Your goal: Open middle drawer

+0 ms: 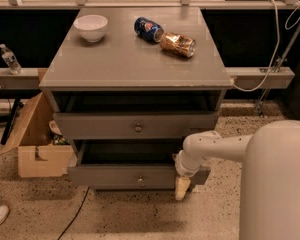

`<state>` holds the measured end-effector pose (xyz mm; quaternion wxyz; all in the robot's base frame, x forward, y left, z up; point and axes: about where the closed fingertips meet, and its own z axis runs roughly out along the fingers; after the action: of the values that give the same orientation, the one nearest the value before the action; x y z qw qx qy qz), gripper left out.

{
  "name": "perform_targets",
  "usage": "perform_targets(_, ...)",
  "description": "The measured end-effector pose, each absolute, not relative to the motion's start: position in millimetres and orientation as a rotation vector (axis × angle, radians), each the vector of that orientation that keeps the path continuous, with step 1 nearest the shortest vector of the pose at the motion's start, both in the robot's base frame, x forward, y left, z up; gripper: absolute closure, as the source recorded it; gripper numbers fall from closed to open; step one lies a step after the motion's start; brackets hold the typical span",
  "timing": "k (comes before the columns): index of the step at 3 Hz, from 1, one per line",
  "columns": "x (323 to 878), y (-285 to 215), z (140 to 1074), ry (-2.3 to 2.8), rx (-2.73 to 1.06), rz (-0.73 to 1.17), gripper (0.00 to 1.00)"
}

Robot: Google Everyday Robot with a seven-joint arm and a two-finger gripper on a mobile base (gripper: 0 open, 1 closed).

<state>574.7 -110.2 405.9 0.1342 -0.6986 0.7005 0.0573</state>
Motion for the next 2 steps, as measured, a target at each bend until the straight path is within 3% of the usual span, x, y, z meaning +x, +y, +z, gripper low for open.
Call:
perform_targets(1,534,-113,402,2.101,-2.125,0.248,0.00)
perform_targets(2,505,-115,395,2.156,-2.184,0.337,0.19)
